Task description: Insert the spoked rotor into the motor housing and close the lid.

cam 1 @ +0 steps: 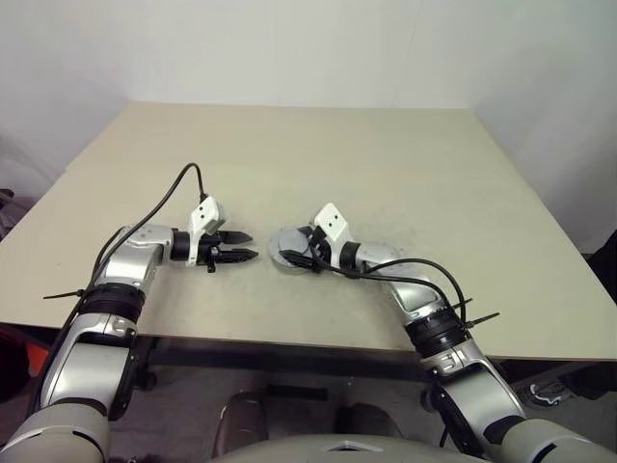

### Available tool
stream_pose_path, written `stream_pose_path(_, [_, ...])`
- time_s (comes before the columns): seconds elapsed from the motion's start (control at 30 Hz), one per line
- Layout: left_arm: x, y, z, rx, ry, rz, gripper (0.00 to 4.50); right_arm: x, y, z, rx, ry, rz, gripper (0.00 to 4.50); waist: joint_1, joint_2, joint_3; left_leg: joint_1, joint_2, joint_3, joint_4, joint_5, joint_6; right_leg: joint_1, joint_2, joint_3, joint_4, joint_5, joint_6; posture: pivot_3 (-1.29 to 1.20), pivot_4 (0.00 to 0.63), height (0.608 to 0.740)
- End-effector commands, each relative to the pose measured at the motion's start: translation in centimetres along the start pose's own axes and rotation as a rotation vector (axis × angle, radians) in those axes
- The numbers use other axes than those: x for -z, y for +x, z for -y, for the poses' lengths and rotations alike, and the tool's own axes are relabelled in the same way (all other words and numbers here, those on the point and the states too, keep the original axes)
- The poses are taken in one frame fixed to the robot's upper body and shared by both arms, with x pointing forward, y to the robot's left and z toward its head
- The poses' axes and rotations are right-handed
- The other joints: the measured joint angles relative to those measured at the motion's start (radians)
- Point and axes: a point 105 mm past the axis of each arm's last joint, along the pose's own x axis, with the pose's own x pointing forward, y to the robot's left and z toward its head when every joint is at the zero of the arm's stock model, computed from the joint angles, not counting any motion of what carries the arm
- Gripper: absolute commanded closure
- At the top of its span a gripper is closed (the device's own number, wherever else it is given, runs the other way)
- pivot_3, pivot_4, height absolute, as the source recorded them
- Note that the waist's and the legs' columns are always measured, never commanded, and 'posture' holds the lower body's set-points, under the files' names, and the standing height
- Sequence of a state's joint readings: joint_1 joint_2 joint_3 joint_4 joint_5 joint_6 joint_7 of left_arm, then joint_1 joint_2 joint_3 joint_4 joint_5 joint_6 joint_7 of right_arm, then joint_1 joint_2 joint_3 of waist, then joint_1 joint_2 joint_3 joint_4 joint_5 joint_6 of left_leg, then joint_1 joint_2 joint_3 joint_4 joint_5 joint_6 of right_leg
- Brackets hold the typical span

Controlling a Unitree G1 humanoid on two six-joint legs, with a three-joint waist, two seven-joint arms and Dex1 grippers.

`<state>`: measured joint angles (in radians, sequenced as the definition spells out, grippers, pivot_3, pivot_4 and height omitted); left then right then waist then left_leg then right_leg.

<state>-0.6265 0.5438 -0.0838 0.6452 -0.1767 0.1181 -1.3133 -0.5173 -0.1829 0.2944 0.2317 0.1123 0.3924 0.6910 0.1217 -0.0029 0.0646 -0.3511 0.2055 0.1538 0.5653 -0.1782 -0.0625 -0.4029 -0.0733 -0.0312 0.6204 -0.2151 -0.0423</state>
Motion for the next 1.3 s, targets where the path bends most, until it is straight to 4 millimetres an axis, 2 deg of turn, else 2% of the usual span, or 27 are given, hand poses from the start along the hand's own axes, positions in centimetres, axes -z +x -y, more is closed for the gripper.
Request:
stream_pose_path(0.03, [-1.4,-0.4,-0.3,-0.011,0.046,0.029,2.20,-0.1,0.2,0.1,0.010,-0.051,-0.001,1.40,0.000,0.000,0.000,0.000,0.000,0.000,0.000,0.000,0.000,0.000,0.000,0.000,0.000,0.000,0.000,0.00,0.000,0.740])
stream_pose_path(0.67, [-1.2,-0.4,-0.3,-0.014,0.040,0.030,2.20,1.1,-0.2,0.3,-0.001,-0.047,-0.088,1.40,0.001,-0.001,0.000,0.001,0.000,0.000,0.001,0.000,0.000,0.002,0.000,0.000,0.000,0.000,0.000,0.00,0.000,0.740])
stream_pose_path(0.9, [-1.0,-0.2,0.1,-0.010,0.038,0.032,2.20,0.4,-0.5,0.5,0.009,-0.063,-0.089,1.40,0.002,-0.001,0.000,0.001,0.000,-0.001,0.001,0.000,0.000,0.002,0.000,0.000,0.000,0.000,0.000,0.00,0.000,0.740])
stream_pose_path(1.17, [-1.0,-0.1,0.2,-0.008,0.038,0.032,2.20,-2.0,-1.2,-0.2,-0.026,-0.116,-0.049,1.40,0.003,0.000,0.000,0.001,0.000,-0.001,0.001,0.000,0.000,0.002,0.000,0.000,0.000,0.000,0.000,0.00,0.000,0.740])
stream_pose_path(1.3, [-1.1,0.0,0.1,-0.007,0.038,0.033,2.20,-2.6,-1.0,-0.1,-0.012,-0.112,-0.037,1.40,0.003,0.000,0.000,0.000,0.000,-0.001,0.001,0.000,0.000,0.001,0.000,0.000,0.000,0.000,0.000,0.00,0.000,0.740])
